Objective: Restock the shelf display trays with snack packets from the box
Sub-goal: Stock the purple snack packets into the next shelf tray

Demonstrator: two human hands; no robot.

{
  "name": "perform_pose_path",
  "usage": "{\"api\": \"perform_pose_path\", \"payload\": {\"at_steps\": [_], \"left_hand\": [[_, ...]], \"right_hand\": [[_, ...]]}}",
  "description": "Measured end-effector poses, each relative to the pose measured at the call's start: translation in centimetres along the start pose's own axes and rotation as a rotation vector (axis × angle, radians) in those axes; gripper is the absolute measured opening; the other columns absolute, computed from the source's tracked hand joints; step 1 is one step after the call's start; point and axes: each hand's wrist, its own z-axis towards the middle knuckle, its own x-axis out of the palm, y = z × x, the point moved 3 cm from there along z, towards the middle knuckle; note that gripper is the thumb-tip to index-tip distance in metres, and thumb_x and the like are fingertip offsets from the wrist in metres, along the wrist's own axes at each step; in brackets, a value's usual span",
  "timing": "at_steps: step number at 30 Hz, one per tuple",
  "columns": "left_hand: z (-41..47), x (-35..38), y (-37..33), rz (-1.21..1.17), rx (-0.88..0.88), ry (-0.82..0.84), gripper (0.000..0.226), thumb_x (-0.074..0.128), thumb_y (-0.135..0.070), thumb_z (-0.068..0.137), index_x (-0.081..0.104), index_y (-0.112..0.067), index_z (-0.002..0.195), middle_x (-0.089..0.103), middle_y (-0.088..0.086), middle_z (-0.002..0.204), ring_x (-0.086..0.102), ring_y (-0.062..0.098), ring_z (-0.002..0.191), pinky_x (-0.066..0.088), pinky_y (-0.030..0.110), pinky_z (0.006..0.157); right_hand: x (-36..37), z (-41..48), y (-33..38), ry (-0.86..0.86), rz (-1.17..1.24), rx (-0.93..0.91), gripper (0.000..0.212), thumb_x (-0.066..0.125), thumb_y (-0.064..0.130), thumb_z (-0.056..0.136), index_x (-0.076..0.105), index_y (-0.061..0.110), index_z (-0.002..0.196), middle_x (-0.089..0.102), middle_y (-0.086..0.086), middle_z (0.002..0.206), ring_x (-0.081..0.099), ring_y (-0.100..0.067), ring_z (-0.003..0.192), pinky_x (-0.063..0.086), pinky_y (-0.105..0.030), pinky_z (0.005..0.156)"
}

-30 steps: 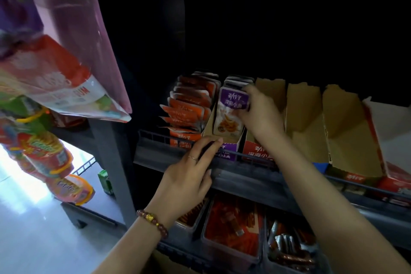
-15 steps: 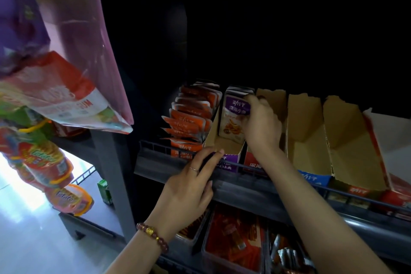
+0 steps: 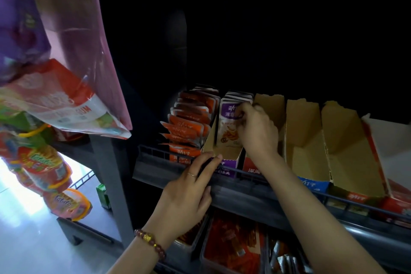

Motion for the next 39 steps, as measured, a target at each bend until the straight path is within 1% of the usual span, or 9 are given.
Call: {"api": "perform_pose_path", "payload": {"at_steps": [7, 19, 25, 27, 29, 31, 34, 36, 39], "left_hand": [[0.0, 0.0, -0.1, -0.003, -0.010, 0.022, 0.077, 0.065, -0.020, 0.080, 0.027, -0.025, 0.147, 0.027, -0.007, 0.147, 0.034, -0.008, 0.078, 0.020, -0.001, 0.040], [0.1, -0.2, -0.2, -0.018, 0.005, -0.003, 0.073, 0.056, -0.024, 0.083, 0.024, -0.026, 0.149, 0.027, -0.007, 0.147, 0.057, 0.002, 0.087, 0.024, -0.003, 0.048], [-0.2, -0.4, -0.1, 0.079, 0.066, -0.066, 0.071, 0.053, -0.024, 0.084, 0.026, -0.021, 0.150, 0.023, -0.003, 0.154, 0.058, 0.003, 0.094, 0.039, 0.004, 0.049], [-0.4, -0.6, 0.0, 0.125, 0.092, -0.093, 0.066, 0.046, -0.025, 0.088, 0.026, -0.020, 0.150, 0.023, 0.001, 0.155, 0.057, 0.003, 0.082, 0.040, 0.008, 0.045], [-0.8, -1.0, 0.1, 0.148, 0.122, -0.103, 0.060, 0.042, -0.025, 0.089, 0.029, -0.020, 0.148, 0.025, 0.003, 0.155, 0.053, 0.004, 0.063, 0.041, 0.013, 0.042], [-1.5, -1.8, -0.1, 0.178, 0.184, -0.102, 0.048, 0.041, -0.023, 0.091, 0.042, -0.016, 0.138, 0.038, 0.004, 0.147, 0.055, 0.008, 0.059, 0.041, 0.015, 0.044], [-3.5, -3.5, -0.9, 0.188, 0.338, -0.095, 0.028, 0.043, -0.019, 0.090, 0.064, -0.011, 0.108, 0.064, 0.003, 0.110, 0.063, 0.014, 0.077, 0.039, 0.019, 0.055], [-5.6, -4.3, -1.4, 0.175, 0.389, -0.034, 0.024, 0.042, -0.019, 0.090, 0.065, -0.011, 0.090, 0.064, 0.002, 0.087, 0.062, 0.018, 0.071, 0.039, 0.025, 0.050], [-9.5, -4.7, -1.2, 0.158, 0.321, 0.164, 0.033, 0.036, -0.030, 0.092, 0.063, -0.015, 0.085, 0.062, 0.001, 0.077, 0.062, 0.021, 0.067, 0.042, 0.029, 0.046]], "right_hand": [[-0.2, 0.1, 0.4, 0.076, -0.026, -0.060, 0.034, 0.053, 0.012, 0.094, 0.052, 0.021, 0.126, 0.066, -0.006, 0.101, 0.065, -0.023, 0.083, 0.049, -0.031, 0.059], [-0.4, 0.0, 0.2, 0.032, 0.012, -0.074, 0.028, 0.050, 0.011, 0.095, 0.062, 0.018, 0.119, 0.069, -0.007, 0.093, 0.066, -0.024, 0.078, 0.054, -0.037, 0.063], [-1.0, -0.3, -0.1, -0.046, 0.122, -0.089, 0.023, 0.049, 0.014, 0.095, 0.067, 0.020, 0.109, 0.069, 0.000, 0.087, 0.055, -0.009, 0.059, 0.034, -0.018, 0.046], [-1.9, -0.6, 0.0, -0.109, 0.250, -0.084, 0.020, 0.051, 0.014, 0.094, 0.068, 0.020, 0.102, 0.066, 0.007, 0.082, 0.042, 0.003, 0.048, 0.025, -0.010, 0.041], [-2.9, -1.3, 0.2, -0.137, 0.409, -0.088, 0.018, 0.052, 0.012, 0.092, 0.067, 0.022, 0.092, 0.061, 0.013, 0.073, 0.042, -0.001, 0.044, 0.027, -0.012, 0.042], [-3.9, -2.4, 0.9, -0.107, 0.532, -0.101, 0.018, 0.053, 0.011, 0.090, 0.063, 0.025, 0.082, 0.055, 0.017, 0.063, 0.043, -0.006, 0.046, 0.031, -0.020, 0.044], [-5.3, -5.5, 2.5, 0.038, 0.648, -0.240, 0.019, 0.051, 0.007, 0.086, 0.061, 0.021, 0.078, 0.055, 0.015, 0.064, 0.048, -0.005, 0.052, 0.037, -0.023, 0.048], [-5.7, -8.7, 3.6, 0.190, 0.629, -0.404, 0.018, 0.050, 0.007, 0.083, 0.062, 0.019, 0.079, 0.061, 0.010, 0.075, 0.057, -0.010, 0.065, 0.045, -0.031, 0.057], [-4.8, -14.4, 4.6, 0.424, 0.581, -0.581, 0.016, 0.050, 0.009, 0.083, 0.065, 0.016, 0.080, 0.064, 0.007, 0.078, 0.062, -0.015, 0.068, 0.049, -0.037, 0.059]]}}
